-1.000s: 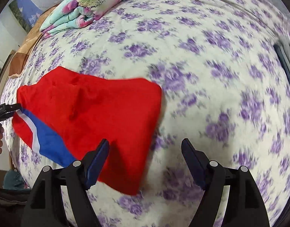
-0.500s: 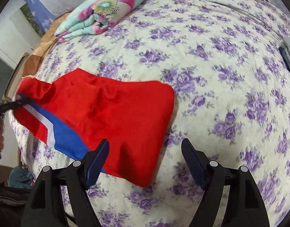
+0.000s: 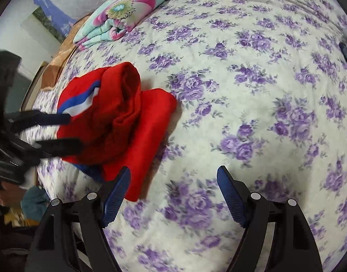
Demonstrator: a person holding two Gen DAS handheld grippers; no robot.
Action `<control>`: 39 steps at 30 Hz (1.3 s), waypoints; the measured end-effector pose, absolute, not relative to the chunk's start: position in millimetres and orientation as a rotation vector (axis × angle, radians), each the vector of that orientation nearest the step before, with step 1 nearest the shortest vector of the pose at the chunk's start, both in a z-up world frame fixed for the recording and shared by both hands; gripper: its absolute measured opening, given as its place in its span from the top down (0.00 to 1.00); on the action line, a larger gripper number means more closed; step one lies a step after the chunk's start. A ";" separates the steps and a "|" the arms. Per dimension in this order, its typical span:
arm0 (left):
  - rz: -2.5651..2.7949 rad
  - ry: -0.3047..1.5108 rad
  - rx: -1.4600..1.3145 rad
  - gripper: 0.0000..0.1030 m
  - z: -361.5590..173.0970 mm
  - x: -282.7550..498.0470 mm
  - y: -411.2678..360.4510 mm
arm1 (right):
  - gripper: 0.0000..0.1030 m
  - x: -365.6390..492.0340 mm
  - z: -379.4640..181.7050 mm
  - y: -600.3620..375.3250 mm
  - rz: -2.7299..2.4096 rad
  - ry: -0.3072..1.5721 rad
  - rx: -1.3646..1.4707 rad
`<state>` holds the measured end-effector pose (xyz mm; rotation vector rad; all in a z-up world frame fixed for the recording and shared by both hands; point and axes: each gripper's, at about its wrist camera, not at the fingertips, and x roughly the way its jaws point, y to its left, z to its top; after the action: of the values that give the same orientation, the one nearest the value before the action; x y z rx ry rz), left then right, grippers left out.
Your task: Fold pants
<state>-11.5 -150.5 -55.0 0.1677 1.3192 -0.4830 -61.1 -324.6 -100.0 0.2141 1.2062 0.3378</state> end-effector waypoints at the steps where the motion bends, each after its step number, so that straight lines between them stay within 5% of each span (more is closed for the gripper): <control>1: -0.467 1.260 0.183 0.15 -40.4 -14.1 -144.8 | 0.23 -60.7 -98.5 -324.8 0.350 1.203 0.215; 7: -0.218 1.079 0.145 0.05 -4.6 -11.6 -66.7 | 0.23 -30.5 -86.2 -287.9 0.469 1.166 0.248; 15: 0.116 1.275 0.146 0.05 -105.5 -5.7 4.1 | 0.24 26.3 -111.4 -220.2 0.442 1.259 0.301; 19: 0.093 1.274 0.225 0.05 -115.4 -7.8 -1.8 | 0.61 25.5 -113.1 -201.0 0.372 1.281 0.175; 22: 0.058 1.268 0.251 0.05 -112.0 -0.2 1.0 | 0.64 15.0 -80.7 -215.5 0.419 1.230 0.252; 26: -0.008 1.229 0.221 0.05 -100.1 10.0 -2.5 | 0.63 -16.0 -60.4 -257.8 0.404 1.242 0.440; 30: -0.046 1.262 0.305 0.05 -118.4 19.7 -26.8 | 0.51 -25.3 -123.8 -272.5 0.235 1.374 0.468; 34: -0.039 1.266 0.413 0.04 -134.4 26.0 -36.5 | 0.35 -36.6 -118.0 -280.0 0.264 1.277 0.557; 39: -0.008 1.302 0.363 0.04 -131.2 33.3 -22.1 | 0.33 -47.3 -92.8 -309.4 0.255 1.165 0.500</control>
<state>33.3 -22.1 -131.2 0.3630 1.3017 -0.0085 -47.3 -309.4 -92.8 0.4999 1.1653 0.2552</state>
